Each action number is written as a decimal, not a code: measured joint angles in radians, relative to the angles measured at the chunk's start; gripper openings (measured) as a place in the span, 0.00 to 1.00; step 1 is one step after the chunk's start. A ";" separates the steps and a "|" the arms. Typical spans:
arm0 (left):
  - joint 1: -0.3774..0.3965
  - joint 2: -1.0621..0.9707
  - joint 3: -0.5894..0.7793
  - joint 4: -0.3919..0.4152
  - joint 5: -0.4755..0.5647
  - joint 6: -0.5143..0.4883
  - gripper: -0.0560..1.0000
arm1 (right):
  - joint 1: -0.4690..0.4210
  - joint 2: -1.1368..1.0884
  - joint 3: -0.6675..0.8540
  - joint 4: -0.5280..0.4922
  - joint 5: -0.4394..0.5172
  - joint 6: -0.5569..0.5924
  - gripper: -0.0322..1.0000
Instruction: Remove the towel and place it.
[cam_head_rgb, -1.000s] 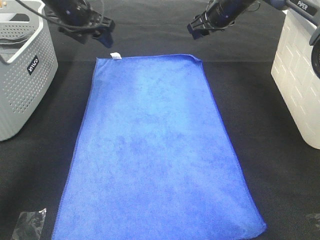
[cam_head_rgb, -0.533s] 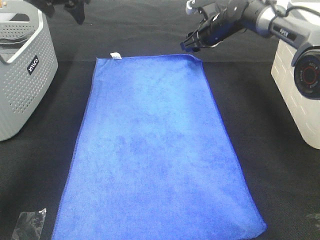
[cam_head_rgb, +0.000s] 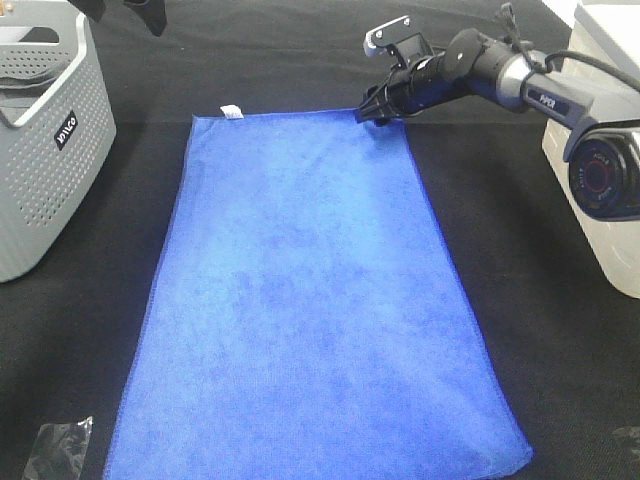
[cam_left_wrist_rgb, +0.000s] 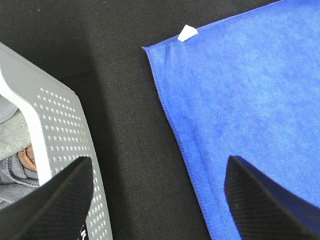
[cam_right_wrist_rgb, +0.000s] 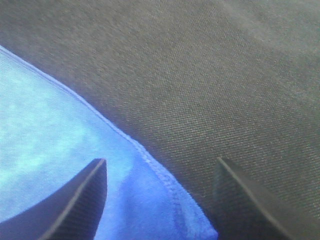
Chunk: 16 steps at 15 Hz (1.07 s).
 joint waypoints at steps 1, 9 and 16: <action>0.000 0.000 0.000 0.000 0.000 0.000 0.72 | 0.000 0.010 0.000 0.000 -0.016 -0.004 0.64; 0.000 0.000 0.000 -0.002 0.000 0.000 0.72 | -0.018 0.057 0.000 -0.025 -0.136 -0.014 0.62; 0.000 0.000 0.000 -0.028 0.001 0.000 0.72 | -0.043 0.074 0.000 -0.007 -0.258 -0.019 0.60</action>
